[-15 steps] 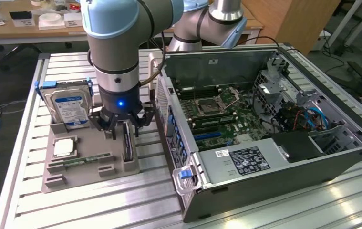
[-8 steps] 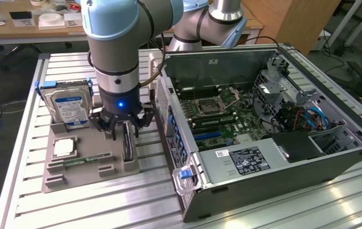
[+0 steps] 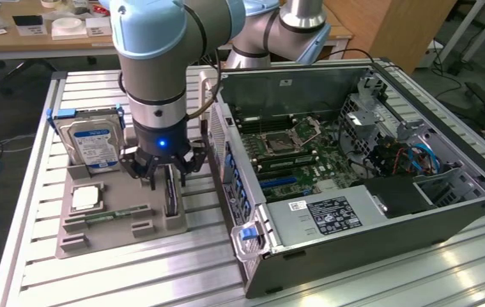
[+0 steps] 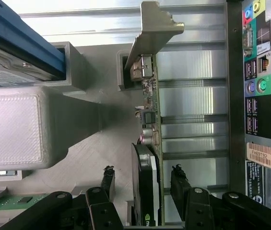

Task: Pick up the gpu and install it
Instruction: 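Pick up the gpu and move the gpu toward the slot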

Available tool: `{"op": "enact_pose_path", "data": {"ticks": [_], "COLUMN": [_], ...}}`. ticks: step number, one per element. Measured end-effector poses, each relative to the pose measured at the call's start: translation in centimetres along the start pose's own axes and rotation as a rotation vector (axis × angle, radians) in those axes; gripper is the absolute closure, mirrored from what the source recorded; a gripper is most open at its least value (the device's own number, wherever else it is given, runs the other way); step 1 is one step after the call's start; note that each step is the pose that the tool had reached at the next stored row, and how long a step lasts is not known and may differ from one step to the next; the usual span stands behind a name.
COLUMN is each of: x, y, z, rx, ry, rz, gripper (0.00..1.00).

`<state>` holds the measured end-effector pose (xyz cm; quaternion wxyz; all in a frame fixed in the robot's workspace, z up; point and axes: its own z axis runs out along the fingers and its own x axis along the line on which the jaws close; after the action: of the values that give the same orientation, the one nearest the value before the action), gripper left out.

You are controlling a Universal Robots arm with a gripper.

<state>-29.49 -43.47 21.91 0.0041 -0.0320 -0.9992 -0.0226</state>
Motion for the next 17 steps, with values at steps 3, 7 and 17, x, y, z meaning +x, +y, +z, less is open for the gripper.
{"op": "enact_pose_path", "data": {"ticks": [3,7,17], "x": [0.01,0.0,0.0], "y": [-0.01,-0.01,-0.01], "z": [0.06,0.08,0.08], "rx": [0.0003,0.0001,0.0001], "ry": [0.0006,0.0004,0.0004], "rz": [0.0,0.0,0.0], "gripper": [0.41,0.43,0.51]}}
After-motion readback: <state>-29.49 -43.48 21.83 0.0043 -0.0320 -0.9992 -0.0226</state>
